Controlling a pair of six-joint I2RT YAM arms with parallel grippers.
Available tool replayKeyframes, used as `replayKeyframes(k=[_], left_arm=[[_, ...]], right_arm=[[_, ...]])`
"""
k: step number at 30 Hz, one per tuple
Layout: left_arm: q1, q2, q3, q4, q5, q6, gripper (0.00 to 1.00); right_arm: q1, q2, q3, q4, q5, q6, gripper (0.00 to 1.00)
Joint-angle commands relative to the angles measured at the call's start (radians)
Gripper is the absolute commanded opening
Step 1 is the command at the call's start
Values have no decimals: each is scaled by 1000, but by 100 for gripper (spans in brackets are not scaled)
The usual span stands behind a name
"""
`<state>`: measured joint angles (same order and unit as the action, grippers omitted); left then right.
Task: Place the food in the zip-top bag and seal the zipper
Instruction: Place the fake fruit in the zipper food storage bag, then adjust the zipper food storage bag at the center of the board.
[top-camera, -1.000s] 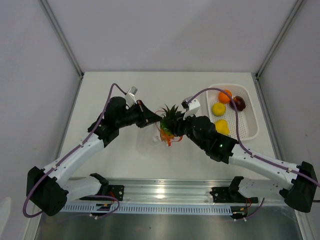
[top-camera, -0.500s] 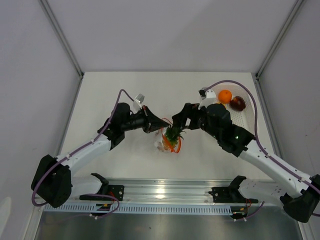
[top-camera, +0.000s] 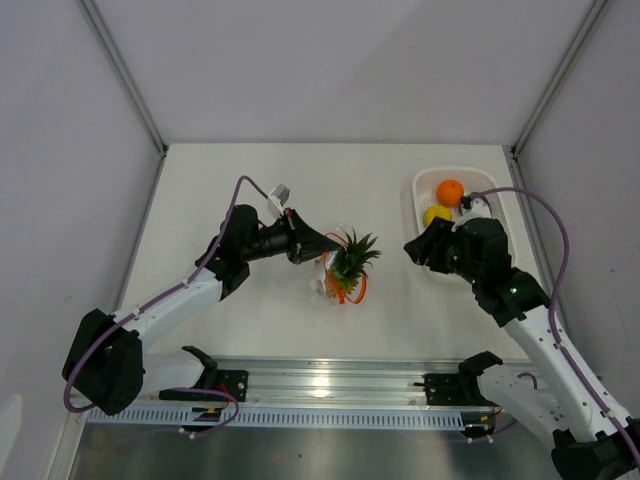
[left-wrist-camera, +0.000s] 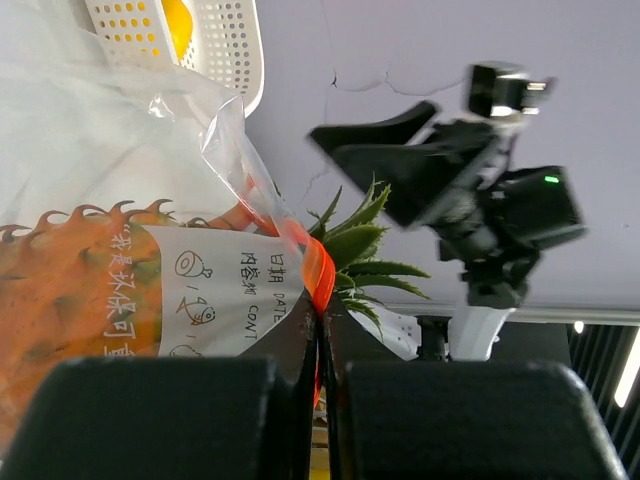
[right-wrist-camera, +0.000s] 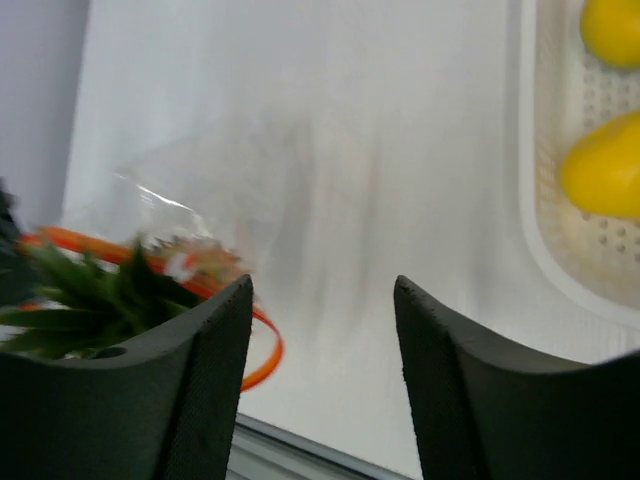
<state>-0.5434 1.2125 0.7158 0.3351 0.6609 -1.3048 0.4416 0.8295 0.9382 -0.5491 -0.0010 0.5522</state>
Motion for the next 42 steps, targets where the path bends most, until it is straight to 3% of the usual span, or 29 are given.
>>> replayKeyframes(k=[1, 8, 17, 27, 35, 38, 39, 42], left_arm=[[-4, -5, 11, 70, 23, -17, 1], [-3, -10, 7, 76, 29, -25, 1], [-4, -16, 7, 82, 28, -36, 1], [-3, -31, 7, 79, 36, -47, 1], [-3, -36, 5, 82, 42, -54, 0], [-4, -41, 4, 73, 49, -48, 1], [-4, -44, 5, 65, 49, -41, 1], [-3, -63, 45, -86, 34, 73, 1]], right_arm=[[-38, -27, -148, 47, -190, 31, 55], [-3, -23, -341, 299, -356, 86, 56], [123, 57, -436, 529, -363, 146, 60], [169, 128, -507, 728, -337, 169, 54], [181, 233, -504, 854, -321, 169, 41], [184, 260, -470, 850, -318, 157, 17], [189, 252, -452, 821, -298, 147, 3], [198, 203, -325, 602, -220, 88, 0]])
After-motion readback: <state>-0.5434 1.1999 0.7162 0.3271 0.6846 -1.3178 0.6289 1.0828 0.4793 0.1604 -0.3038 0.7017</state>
